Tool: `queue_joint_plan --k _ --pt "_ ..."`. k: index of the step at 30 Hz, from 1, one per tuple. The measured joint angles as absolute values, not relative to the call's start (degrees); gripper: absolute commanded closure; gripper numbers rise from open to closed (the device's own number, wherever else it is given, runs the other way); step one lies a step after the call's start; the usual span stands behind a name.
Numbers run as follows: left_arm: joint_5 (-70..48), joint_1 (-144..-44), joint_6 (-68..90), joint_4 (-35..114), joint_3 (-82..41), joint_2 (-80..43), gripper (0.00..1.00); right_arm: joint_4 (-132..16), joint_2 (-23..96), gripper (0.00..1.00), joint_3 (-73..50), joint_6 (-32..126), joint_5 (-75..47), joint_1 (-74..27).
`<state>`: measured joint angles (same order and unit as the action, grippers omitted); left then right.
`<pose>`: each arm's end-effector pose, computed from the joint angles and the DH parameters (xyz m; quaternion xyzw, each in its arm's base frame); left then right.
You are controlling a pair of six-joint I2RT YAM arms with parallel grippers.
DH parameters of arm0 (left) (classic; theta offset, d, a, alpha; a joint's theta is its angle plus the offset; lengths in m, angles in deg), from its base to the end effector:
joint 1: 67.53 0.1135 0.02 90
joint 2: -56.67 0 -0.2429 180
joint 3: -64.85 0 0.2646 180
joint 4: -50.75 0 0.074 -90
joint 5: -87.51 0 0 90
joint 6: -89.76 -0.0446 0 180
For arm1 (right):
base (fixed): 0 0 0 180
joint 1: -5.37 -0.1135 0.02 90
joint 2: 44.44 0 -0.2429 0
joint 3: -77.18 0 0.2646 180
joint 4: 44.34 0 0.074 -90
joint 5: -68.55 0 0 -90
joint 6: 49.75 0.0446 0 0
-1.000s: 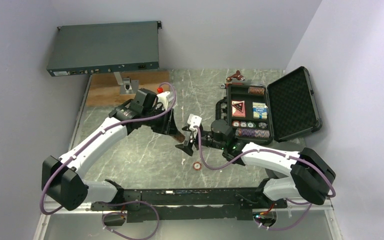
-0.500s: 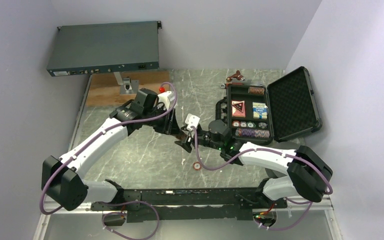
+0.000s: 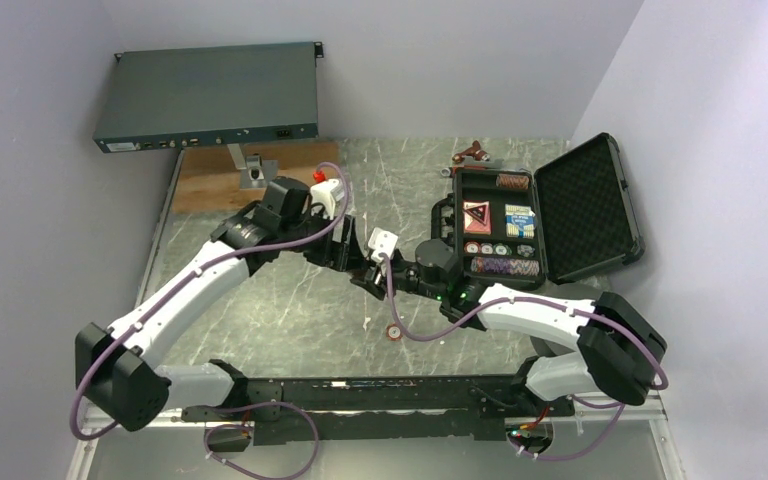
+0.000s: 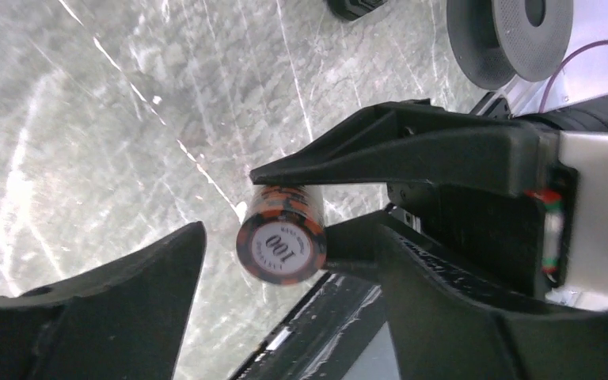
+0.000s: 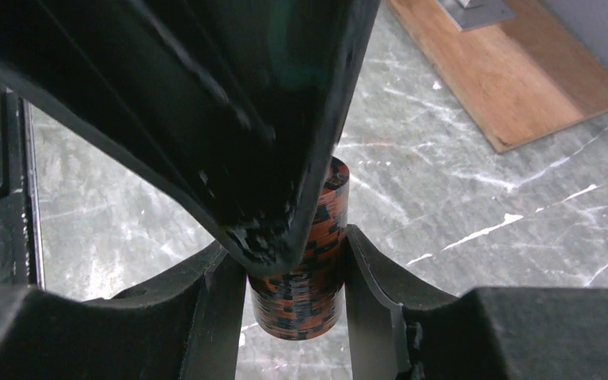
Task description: Pack up texas hold em set
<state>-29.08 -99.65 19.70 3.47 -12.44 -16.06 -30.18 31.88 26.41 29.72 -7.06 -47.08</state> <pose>0.2395 -0.1739 0.2892 0.1863 0.8767 -0.3606 0.2582 0.1839 0.2574 0.2122 -0.4687 0.6132 0.3153 0.5522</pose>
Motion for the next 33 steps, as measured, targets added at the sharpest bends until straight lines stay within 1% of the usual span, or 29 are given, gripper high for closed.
queue_joint_plan --k 2,6,8,10,11,15,17,22,26,33 --pt "-28.0 -99.6 19.0 3.5 -12.6 -14.3 0.02 -31.7 31.6 0.89 26.4 29.7 -7.1 -47.2" --pt "-24.2 -99.6 17.6 2.1 -14.9 -10.9 0.01 -34.9 31.0 0.9 26.4 29.8 -7.4 -47.2" --pt "-21.7 -99.4 16.8 0.8 -17.2 -10.4 0.01 -36.0 30.5 0.94 26.4 29.9 -7.7 -47.2" --pt "-18.2 -99.0 15.6 -0.9 -19.6 -10.1 0.02 -36.9 29.8 1.0 26.4 30.3 -8.2 -47.2" --pt "-16.1 -98.7 15.1 -1.6 -20.7 -9.9 0.02 -37.3 29.6 1.0 26.3 30.6 -8.8 -47.2" --pt "-6.8 -97.5 12.7 -3.6 -23.1 -8.0 0.03 -41.3 29.5 1.0 24.2 33.7 -14.5 -47.3" --pt "-1.4 -97.1 11.6 -3.5 -22.8 -5.9 0.03 -44.9 29.5 1.0 21.0 37.3 -19.8 -47.3" --pt "7.8 -96.5 9.4 0.8 -16.3 1.9 0.05 -50.3 30.7 1.0 12.7 45.9 -29.7 -46.9" --pt "10.5 -96.3 7.8 2.7 -12.1 3.7 0.07 -55.1 32.1 1.0 5.8 56.4 -36.3 -44.0" --pt "5.5 -96.3 5.3 7.6 -7.0 2.5 0.08 -66.8 37.6 1.0 -2.5 76.2 -41.4 -29.9"
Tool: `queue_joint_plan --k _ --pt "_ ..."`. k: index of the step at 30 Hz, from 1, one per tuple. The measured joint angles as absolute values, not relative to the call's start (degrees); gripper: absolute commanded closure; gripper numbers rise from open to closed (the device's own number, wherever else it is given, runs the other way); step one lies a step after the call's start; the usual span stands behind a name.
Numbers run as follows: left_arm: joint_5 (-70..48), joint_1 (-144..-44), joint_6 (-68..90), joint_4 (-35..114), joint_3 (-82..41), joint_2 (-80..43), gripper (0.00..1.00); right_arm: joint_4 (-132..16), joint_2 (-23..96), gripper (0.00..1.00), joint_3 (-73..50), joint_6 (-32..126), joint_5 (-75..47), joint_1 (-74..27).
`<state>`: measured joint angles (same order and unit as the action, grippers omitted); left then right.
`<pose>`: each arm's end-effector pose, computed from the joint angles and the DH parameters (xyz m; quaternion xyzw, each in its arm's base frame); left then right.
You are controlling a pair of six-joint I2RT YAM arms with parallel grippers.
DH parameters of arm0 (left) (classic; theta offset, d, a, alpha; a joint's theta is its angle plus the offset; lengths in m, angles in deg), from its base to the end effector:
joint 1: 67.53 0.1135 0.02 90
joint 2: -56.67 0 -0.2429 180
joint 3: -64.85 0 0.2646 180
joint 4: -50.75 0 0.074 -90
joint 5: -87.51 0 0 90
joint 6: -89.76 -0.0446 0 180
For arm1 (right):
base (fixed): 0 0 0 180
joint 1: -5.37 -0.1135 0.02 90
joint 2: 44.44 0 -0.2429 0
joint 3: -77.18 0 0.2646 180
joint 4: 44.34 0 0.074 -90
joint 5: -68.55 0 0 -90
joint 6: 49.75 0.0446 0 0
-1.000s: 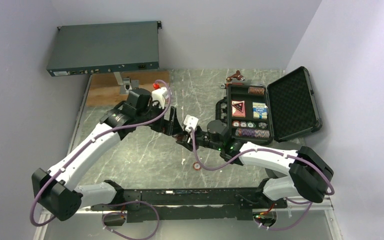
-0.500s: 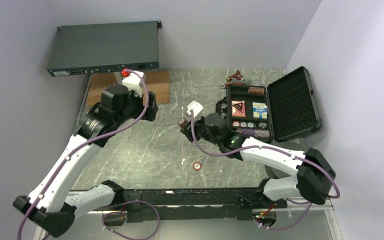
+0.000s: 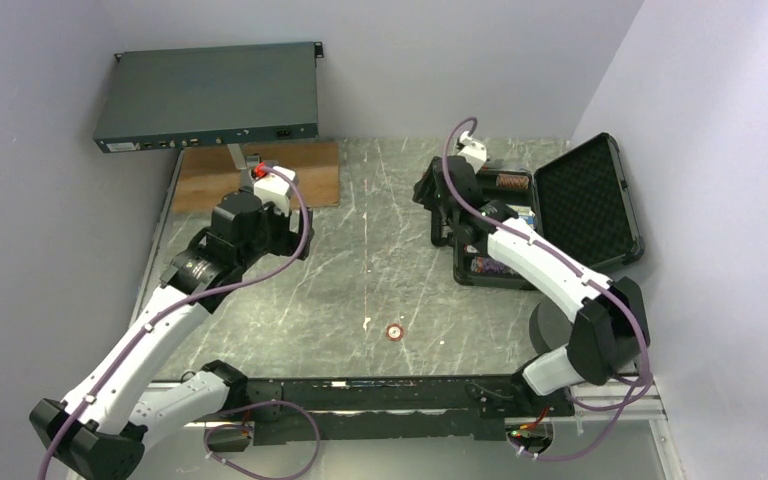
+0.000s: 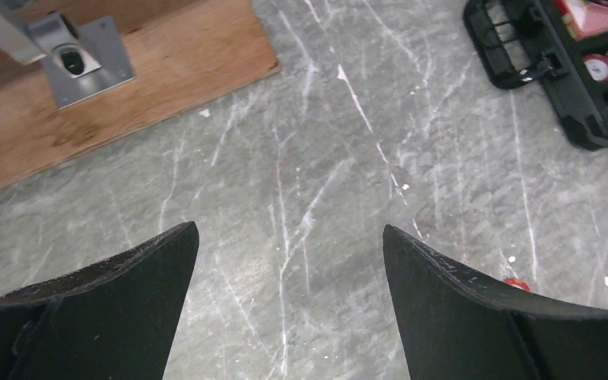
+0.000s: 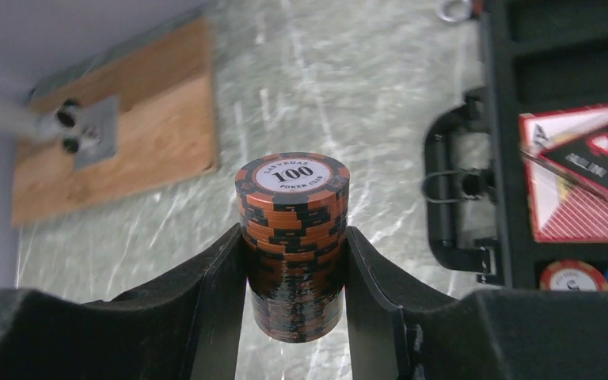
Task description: Pack up texas hold em set
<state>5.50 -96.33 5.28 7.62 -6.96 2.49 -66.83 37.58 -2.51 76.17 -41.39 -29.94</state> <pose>0.2104 -0.1086 0.3397 0.1338 0.8338 -0.1008 0.5260 0.2992 0.1933 0.2946 0.0977 0.8293 0.1903 0.5162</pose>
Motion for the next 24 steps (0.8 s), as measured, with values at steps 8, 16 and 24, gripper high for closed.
queue_joint_plan --k 8,16,24 --pt "-5.1 -97.4 2.0 14.0 -2.1 2.7 0.13 -80.0 46.4 1.0 -10.5 94.2 -44.4 -21.4" --pt "-13.7 -106.5 -3.5 18.4 0.4 -4.6 0.17 -87.7 57.2 1.0 -21.2 104.3 -44.2 -11.4" --pt "-17.3 -112.6 -8.9 26.6 3.1 -13.9 0.18 -93.7 71.7 1.0 -35.2 108.8 -43.1 -5.0"
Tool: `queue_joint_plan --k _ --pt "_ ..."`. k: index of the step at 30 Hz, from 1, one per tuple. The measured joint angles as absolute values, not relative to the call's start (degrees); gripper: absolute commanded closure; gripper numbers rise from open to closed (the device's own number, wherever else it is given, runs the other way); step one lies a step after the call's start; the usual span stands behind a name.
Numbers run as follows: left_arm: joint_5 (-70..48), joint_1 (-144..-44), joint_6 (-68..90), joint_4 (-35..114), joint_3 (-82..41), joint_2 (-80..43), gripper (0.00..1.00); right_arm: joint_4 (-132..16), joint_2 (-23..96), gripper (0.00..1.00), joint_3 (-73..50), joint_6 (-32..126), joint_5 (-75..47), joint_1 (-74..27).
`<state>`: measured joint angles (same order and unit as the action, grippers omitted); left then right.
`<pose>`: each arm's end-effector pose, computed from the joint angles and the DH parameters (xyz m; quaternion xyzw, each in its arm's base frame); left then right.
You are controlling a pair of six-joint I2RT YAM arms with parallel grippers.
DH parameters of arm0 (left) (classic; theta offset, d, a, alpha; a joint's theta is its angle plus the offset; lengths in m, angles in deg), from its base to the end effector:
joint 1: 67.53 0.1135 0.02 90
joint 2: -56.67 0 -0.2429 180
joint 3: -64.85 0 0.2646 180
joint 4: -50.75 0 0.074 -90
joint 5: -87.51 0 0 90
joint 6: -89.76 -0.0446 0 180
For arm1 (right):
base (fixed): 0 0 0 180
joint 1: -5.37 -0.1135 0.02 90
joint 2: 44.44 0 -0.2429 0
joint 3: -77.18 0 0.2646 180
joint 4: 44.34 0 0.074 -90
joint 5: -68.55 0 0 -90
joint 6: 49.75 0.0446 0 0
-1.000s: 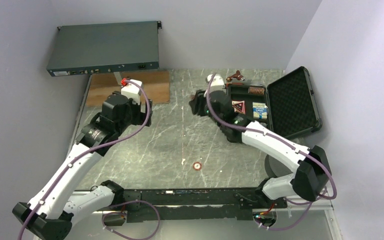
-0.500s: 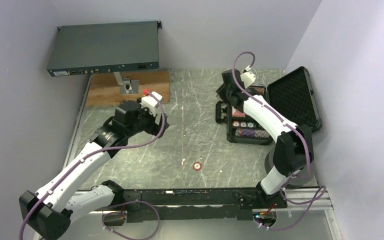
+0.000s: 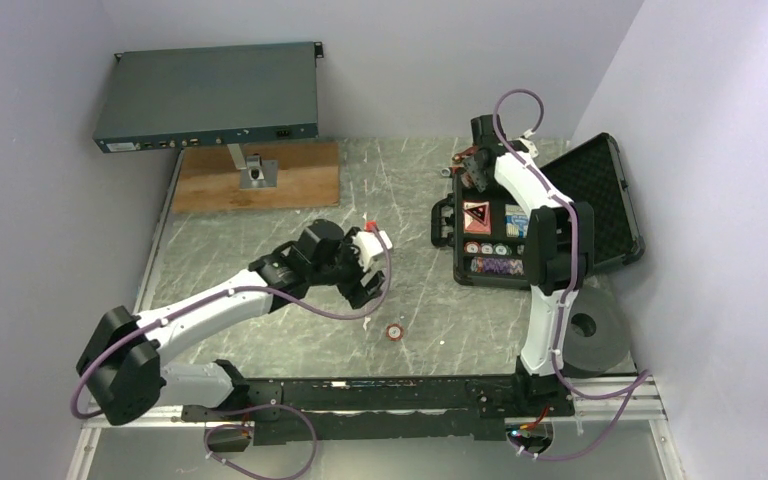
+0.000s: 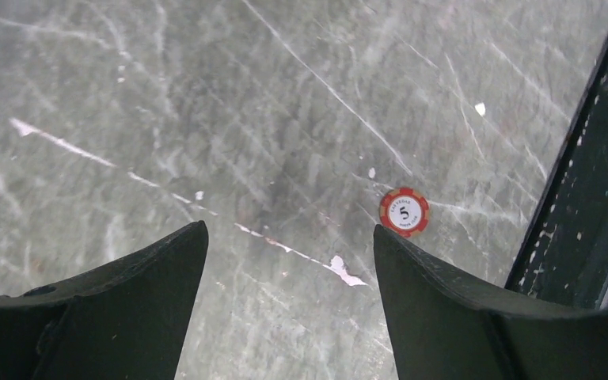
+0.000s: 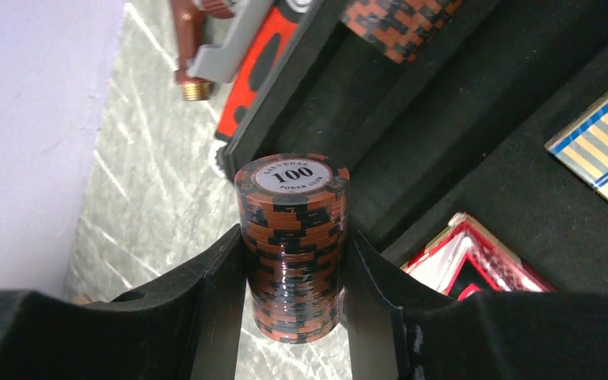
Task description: Pack up texas hold em set
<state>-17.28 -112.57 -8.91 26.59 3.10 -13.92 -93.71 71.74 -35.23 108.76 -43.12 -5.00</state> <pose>0.2032 -0.2196 0.2381 0.4485 0.7498 -0.2551 0.4143 0.4559 0.0667 0.2217 0.5047 0.7855 0.0595 0.3531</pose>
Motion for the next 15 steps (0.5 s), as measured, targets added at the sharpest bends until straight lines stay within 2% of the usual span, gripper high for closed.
queue_joint_plan --k 10,15 --pt "-20.1 -119.9 -22.1 30.5 5.1 -21.0 0.19 -94.7 76.1 1.0 -36.3 114.4 -39.9 -1.0" --pt "-22.2 -121.1 -26.1 28.3 2.5 -29.0 0.2 -95.1 80.4 1.0 -40.5 117.6 -38.2 0.0"
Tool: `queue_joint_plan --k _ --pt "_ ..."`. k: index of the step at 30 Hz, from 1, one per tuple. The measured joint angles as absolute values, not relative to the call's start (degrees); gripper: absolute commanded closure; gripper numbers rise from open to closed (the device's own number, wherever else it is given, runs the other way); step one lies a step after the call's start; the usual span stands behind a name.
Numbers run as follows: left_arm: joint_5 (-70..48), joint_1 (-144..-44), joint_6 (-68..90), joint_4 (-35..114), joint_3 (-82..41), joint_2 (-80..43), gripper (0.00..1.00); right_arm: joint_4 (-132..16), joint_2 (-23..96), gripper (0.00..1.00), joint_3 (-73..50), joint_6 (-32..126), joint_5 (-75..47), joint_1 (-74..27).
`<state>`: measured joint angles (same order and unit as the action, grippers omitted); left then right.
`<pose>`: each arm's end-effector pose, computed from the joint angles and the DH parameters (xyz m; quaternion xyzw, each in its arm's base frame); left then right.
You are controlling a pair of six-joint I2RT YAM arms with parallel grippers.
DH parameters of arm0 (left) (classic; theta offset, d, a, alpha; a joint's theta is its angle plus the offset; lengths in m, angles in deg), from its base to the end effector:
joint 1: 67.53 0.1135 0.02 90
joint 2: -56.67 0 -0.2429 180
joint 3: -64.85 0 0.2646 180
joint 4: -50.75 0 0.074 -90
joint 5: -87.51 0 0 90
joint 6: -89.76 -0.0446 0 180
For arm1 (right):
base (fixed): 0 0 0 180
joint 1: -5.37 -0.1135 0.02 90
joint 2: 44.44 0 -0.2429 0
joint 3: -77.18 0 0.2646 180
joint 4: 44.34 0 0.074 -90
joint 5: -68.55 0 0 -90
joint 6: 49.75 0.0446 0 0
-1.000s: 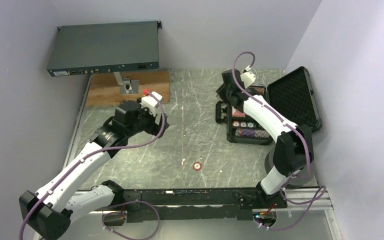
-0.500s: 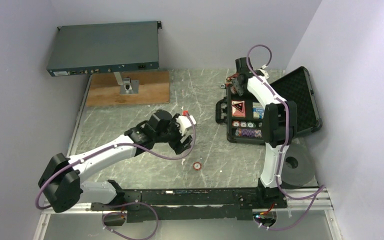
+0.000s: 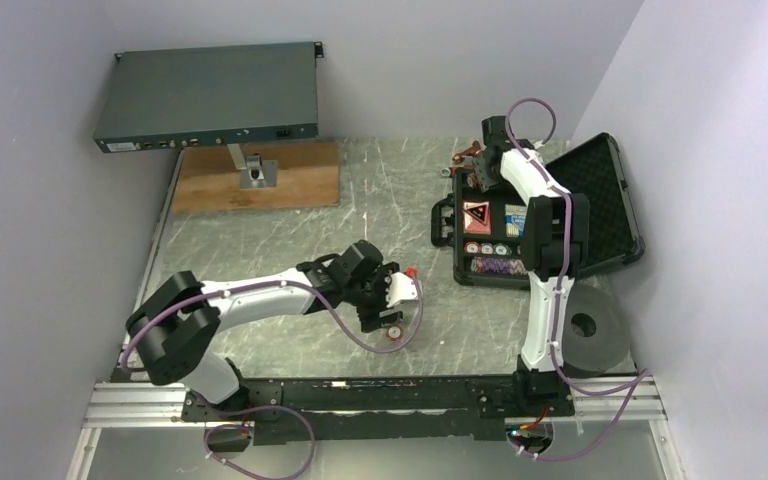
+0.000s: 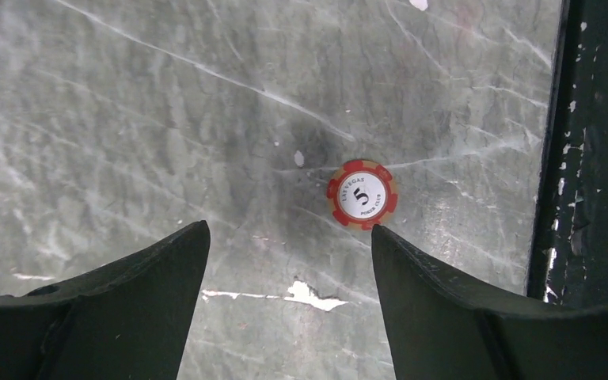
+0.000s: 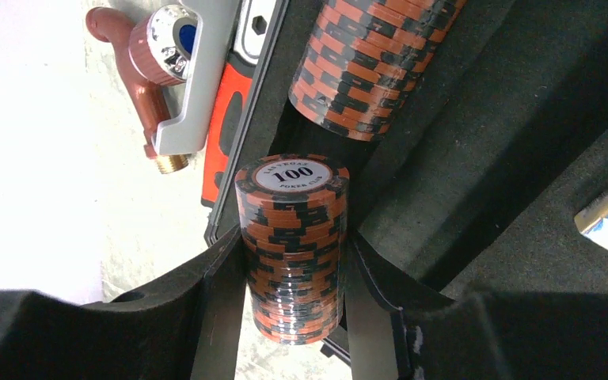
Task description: Pack up texas hold em set
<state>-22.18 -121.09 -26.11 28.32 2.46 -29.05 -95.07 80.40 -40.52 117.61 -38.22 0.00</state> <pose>0.1814 -0.2710 0.1678 0.6327 0.6610 -0.2426 0.3223 0.4825 0.0324 0.1811 0.5914 0.7454 0.0758 0.2981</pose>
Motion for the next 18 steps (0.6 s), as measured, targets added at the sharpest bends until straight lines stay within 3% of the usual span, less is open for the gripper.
queue_joint_plan --k 12,16,18 --pt "-23.5 -123.9 -30.1 27.8 1.5 -34.0 0.21 -100.0 83.1 0.98 -44.9 125.4 -38.3 0.4" --pt "-22.9 -124.8 -30.9 27.2 1.4 -34.4 0.23 -101.1 83.8 0.58 -46.1 125.9 -37.7 0.6" --pt "-22.5 -125.1 -31.1 26.5 1.0 -34.7 0.23 -99.9 83.5 0.44 -45.1 125.9 -37.3 0.7"
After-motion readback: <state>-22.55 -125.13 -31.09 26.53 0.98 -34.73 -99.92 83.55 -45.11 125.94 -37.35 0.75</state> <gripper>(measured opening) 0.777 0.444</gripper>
